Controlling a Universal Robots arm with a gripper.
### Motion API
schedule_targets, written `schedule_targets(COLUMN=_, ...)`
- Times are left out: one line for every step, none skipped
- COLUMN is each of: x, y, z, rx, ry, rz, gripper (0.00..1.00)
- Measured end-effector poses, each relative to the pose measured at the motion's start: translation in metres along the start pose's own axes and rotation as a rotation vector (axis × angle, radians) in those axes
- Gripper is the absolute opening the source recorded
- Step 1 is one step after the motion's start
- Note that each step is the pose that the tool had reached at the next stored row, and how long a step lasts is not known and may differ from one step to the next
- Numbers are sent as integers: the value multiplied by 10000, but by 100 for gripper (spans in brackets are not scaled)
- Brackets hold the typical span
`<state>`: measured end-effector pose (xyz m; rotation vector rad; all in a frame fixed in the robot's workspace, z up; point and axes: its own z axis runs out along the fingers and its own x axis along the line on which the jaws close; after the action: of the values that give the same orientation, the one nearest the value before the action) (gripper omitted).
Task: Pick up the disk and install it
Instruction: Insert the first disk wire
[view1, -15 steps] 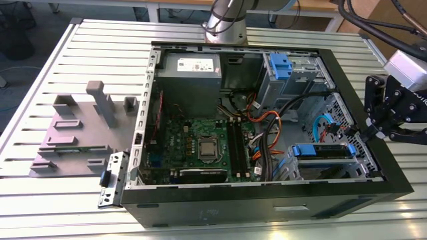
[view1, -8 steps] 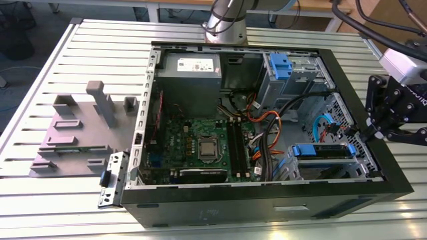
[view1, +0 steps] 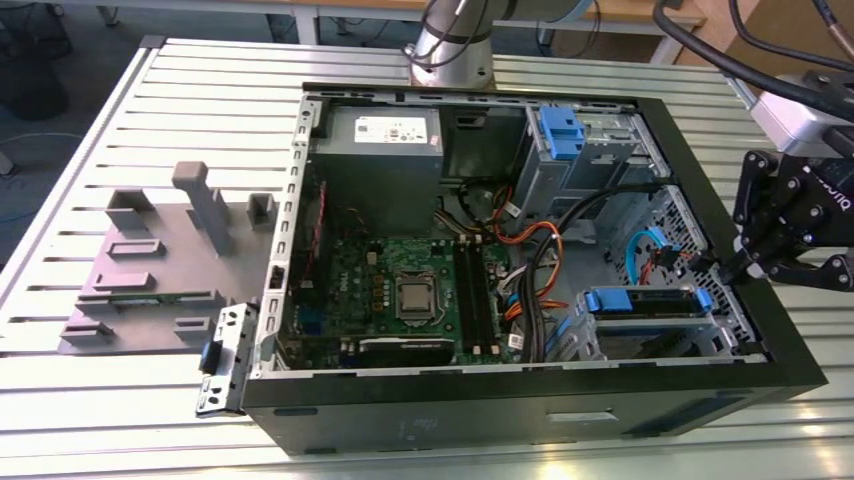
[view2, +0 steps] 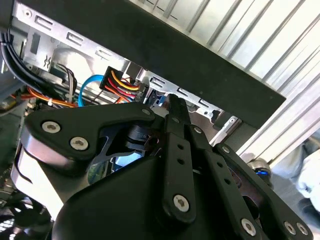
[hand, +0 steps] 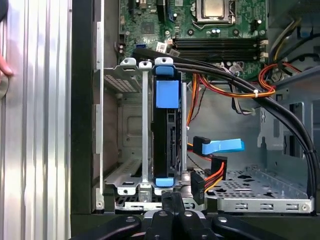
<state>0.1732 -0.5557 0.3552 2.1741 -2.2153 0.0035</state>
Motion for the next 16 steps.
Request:
schedule_targets(x=0, y=0, z=0, rx=-1, ry=0, rz=0, gripper=11)
schedule_targets(x=0, y=0, z=0, rx=-1, ry=1, rz=1, gripper=11)
schedule_targets(x=0, y=0, z=0, rx=-1, ry=2, rz=1, gripper=11)
schedule_targets(x=0, y=0, z=-1, rx=-1, ry=2, rz=1, gripper=11)
schedule_targets(x=0, y=0, z=-1, rx=-1, ry=3, rz=1, gripper=11)
schedule_targets(x=0, y=0, z=-1, rx=-1, ry=3, rz=1, gripper=11)
schedule_targets(x=0, y=0, z=-1, rx=0, ry=3, rz=1, gripper=11)
schedule_targets(x=0, y=0, z=0, rx=0, ry=3, rz=1, gripper=11)
schedule_targets(x=0, y=0, z=0, rx=-1, ry=3, rz=2, gripper=11)
schedule_targets(x=0, y=0, z=0, rx=0, ry=3, rz=1, gripper=11)
schedule_targets(x=0, y=0, z=0, rx=-1, ry=4, rz=2, gripper=11)
schedule_targets(x=0, y=0, z=-1, rx=-1, ry=4, rz=2, gripper=11)
schedule_targets(x=0, y=0, z=0, rx=-1, ry=4, rz=2, gripper=11)
schedule_targets(x=0, y=0, z=0, rx=-1, ry=4, rz=2, gripper=17)
schedule_targets(x=0, y=0, z=0, rx=0, ry=5, rz=2, gripper=17)
schedule_targets(x=0, y=0, z=-1, rx=0, ry=5, rz=2, gripper=23)
